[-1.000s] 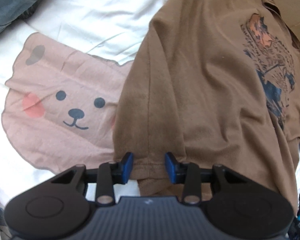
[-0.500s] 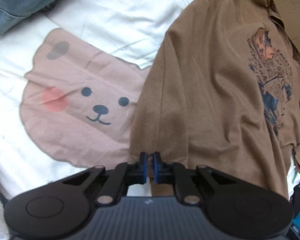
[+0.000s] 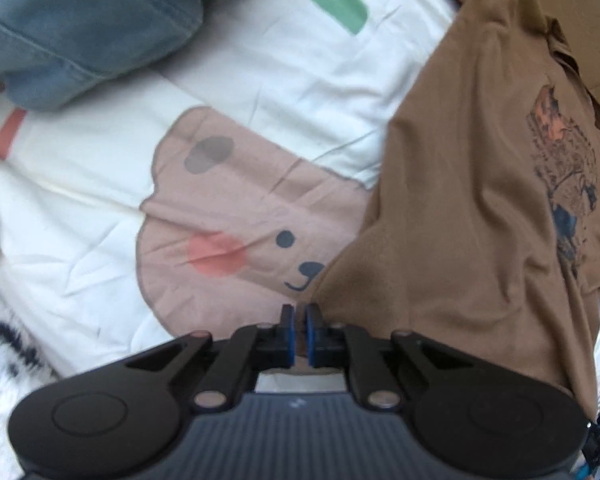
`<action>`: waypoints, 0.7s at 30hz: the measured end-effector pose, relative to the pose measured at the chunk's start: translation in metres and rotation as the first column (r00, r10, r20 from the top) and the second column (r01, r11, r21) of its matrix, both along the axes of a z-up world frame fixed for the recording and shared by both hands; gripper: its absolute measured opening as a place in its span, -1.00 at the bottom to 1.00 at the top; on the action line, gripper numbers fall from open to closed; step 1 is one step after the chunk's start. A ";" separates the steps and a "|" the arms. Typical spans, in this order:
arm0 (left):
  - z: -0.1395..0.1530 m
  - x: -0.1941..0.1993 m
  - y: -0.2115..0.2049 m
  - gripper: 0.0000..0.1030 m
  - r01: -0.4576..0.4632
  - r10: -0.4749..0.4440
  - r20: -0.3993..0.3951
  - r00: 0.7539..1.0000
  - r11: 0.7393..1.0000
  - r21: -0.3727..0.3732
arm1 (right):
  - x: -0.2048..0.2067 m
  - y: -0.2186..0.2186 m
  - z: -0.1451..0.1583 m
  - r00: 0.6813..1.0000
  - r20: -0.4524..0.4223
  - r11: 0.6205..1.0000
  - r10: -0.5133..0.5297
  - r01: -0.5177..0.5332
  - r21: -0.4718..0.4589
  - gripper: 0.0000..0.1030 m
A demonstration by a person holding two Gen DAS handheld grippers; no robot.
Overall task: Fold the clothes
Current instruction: 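Grasp the shirt hem with the left tool while the right tool holds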
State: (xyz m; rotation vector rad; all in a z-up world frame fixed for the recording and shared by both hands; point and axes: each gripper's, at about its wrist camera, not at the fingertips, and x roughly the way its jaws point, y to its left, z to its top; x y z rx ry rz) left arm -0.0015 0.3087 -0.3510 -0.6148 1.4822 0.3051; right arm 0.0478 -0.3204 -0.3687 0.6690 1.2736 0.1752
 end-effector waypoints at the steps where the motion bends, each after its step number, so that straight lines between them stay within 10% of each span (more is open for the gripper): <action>1: -0.006 0.000 0.001 -0.89 -0.005 0.005 -0.004 1.000 1.000 -0.021 | 0.001 0.000 -0.001 1.000 -0.002 1.000 0.003 -0.003 -0.005 -0.99; 11: -0.015 -0.002 0.001 -0.24 0.028 -0.026 0.030 0.999 0.996 -0.081 | 0.009 0.001 -0.003 1.000 -0.007 0.999 0.018 -0.019 -0.034 -0.99; 21: -0.017 0.001 -0.005 -0.47 0.057 -0.054 0.048 0.997 0.996 -0.067 | 0.009 0.001 -0.004 1.000 -0.012 0.999 0.024 -0.024 -0.039 -0.99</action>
